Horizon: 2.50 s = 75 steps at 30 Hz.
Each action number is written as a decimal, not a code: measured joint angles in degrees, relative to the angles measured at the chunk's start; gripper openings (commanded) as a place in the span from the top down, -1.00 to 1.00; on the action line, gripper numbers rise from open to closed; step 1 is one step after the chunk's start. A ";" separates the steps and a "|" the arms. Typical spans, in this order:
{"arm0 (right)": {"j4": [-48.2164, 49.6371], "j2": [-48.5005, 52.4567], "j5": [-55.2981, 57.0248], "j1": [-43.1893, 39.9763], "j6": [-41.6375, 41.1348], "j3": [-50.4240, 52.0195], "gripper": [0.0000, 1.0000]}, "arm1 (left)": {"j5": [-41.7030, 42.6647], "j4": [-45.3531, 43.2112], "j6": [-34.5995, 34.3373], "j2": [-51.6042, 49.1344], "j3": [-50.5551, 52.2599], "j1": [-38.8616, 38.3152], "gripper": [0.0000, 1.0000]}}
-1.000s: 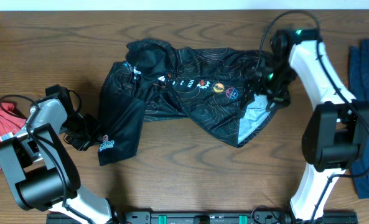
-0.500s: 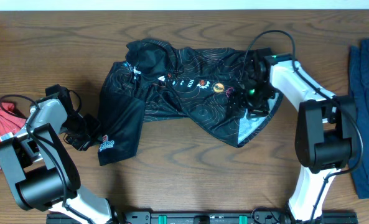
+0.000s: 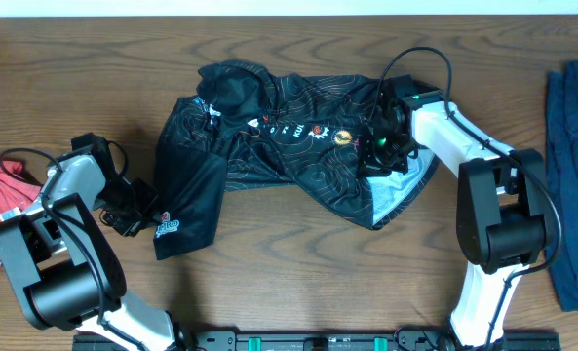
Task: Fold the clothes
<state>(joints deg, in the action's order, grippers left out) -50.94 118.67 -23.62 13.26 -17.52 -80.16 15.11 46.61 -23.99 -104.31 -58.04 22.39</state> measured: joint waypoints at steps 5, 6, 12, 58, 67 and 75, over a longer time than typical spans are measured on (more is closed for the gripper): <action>-1.31 -0.02 0.39 -1.44 -0.28 -0.85 0.98 | 0.02 0.04 0.00 0.00 0.00 0.00 0.88; -1.73 -0.02 0.44 -2.29 -0.31 -1.57 0.97 | 0.02 0.04 0.00 0.00 0.00 0.00 0.88; -1.27 -1.14 0.76 -10.03 -0.39 -10.14 0.97 | 0.09 0.04 0.00 0.00 0.00 0.00 0.88; 19.69 0.42 3.19 -9.62 2.40 -15.45 0.06 | 0.46 0.37 0.00 -0.09 0.00 0.00 0.88; 15.47 9.75 4.72 -7.06 1.33 -15.28 -0.11 | 0.61 0.50 0.00 -0.11 0.00 0.00 0.88; 18.69 10.01 5.90 -6.62 -1.09 -15.30 0.10 | 0.63 0.52 0.00 -0.15 0.00 0.00 0.88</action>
<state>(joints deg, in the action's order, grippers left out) -32.25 128.68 -17.72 6.63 -18.61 -95.46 15.75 47.13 -23.99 -104.47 -58.04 22.39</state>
